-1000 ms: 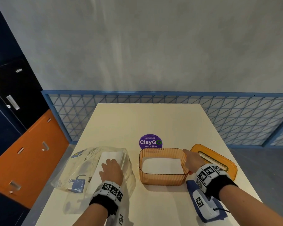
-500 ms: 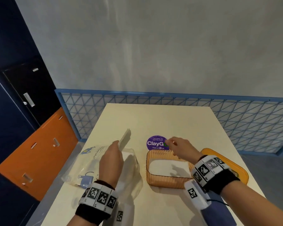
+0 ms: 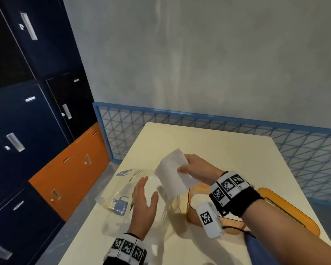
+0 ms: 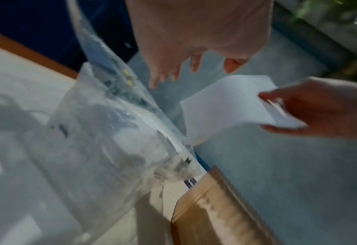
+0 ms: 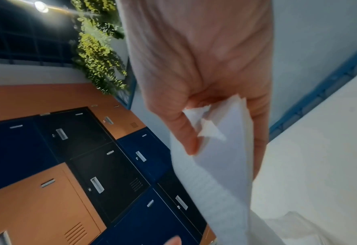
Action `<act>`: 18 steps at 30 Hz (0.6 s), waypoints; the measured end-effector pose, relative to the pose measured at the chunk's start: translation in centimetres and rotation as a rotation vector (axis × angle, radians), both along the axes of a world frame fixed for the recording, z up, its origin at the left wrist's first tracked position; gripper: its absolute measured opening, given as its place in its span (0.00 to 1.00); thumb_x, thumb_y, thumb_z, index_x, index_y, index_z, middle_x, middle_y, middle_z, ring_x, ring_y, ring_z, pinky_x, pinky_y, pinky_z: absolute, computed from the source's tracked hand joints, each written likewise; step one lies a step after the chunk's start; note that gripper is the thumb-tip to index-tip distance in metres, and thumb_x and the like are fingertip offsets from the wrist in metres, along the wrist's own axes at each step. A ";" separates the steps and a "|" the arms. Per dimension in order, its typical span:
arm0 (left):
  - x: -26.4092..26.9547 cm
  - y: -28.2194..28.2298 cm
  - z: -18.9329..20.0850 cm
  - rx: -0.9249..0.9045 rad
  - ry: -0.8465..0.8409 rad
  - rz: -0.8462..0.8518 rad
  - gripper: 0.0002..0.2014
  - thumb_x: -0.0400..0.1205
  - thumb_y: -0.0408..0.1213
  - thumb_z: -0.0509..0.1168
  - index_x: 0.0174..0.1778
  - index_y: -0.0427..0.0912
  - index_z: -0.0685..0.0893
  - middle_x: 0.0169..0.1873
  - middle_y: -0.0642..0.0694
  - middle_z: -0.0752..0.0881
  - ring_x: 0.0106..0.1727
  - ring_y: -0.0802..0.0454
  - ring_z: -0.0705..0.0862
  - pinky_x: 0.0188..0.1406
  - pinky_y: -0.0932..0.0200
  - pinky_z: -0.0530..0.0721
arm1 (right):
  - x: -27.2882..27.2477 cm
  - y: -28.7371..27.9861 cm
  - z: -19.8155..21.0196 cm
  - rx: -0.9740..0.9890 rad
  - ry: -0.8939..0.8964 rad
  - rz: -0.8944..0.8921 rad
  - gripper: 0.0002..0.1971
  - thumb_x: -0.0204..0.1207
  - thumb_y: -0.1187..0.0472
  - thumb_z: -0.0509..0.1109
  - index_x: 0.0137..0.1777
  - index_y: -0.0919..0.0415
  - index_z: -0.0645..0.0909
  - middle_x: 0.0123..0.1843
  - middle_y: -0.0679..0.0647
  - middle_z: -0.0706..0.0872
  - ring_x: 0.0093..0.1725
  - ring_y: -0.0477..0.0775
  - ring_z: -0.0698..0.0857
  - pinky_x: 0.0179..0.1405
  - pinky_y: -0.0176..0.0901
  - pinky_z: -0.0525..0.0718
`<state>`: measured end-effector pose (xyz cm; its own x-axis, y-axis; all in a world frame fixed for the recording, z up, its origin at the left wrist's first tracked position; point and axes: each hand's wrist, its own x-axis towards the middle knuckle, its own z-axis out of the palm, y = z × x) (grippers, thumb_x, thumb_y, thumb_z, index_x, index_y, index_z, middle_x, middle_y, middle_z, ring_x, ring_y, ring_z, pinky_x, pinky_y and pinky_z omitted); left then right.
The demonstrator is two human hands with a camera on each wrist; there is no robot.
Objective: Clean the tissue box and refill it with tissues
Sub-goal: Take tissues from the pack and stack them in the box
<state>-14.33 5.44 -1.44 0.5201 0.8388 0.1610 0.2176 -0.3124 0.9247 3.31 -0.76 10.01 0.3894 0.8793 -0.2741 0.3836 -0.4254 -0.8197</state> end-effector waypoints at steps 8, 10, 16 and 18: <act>-0.3 3.9 1.4 -0.795 -0.306 0.051 0.15 0.83 0.27 0.54 0.65 0.39 0.74 0.50 0.41 0.80 0.47 0.48 0.79 0.41 0.53 0.80 | -0.6 0.1 -1.9 0.153 0.143 -0.022 0.15 0.78 0.63 0.66 0.65 0.59 0.78 0.62 0.58 0.85 0.63 0.61 0.83 0.68 0.60 0.79; -0.6 4.2 2.1 -0.699 -0.255 0.064 0.11 0.82 0.26 0.56 0.59 0.38 0.78 0.53 0.38 0.83 0.50 0.44 0.82 0.45 0.52 0.82 | -0.9 0.2 -3.0 0.193 0.225 -0.095 0.13 0.79 0.64 0.65 0.62 0.57 0.77 0.60 0.57 0.85 0.62 0.60 0.83 0.67 0.58 0.80; -2.1 4.0 1.1 -0.293 -0.114 0.180 0.20 0.79 0.26 0.58 0.68 0.37 0.73 0.57 0.41 0.81 0.60 0.44 0.79 0.61 0.50 0.77 | -2.6 0.9 -7.3 0.192 0.215 -0.241 0.12 0.77 0.71 0.64 0.56 0.56 0.75 0.53 0.55 0.83 0.55 0.55 0.81 0.61 0.53 0.81; -2.2 3.7 -0.7 -0.259 0.043 0.205 0.19 0.77 0.33 0.58 0.66 0.35 0.73 0.55 0.38 0.82 0.59 0.40 0.80 0.57 0.52 0.77 | -3.3 1.0 -9.3 0.094 0.150 -0.263 0.13 0.76 0.72 0.62 0.59 0.60 0.74 0.54 0.57 0.80 0.55 0.55 0.79 0.56 0.49 0.80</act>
<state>-16.57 9.13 -2.10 0.3383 0.9368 -0.0896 0.2926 -0.0142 0.9561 0.06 0.24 0.76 0.5684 0.7779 -0.2680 0.1418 -0.4134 -0.8994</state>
